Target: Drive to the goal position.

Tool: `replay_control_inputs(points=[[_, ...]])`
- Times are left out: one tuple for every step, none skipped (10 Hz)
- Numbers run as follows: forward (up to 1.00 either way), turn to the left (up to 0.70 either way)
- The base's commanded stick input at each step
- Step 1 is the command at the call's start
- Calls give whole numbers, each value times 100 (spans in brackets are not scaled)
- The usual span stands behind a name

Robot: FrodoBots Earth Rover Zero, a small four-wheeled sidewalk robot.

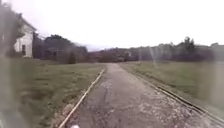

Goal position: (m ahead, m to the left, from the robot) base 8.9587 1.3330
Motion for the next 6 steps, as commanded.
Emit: replay_control_inputs(points=[[70,0],[70,0],[70,0],[70,0],[70,0],[70,0]])
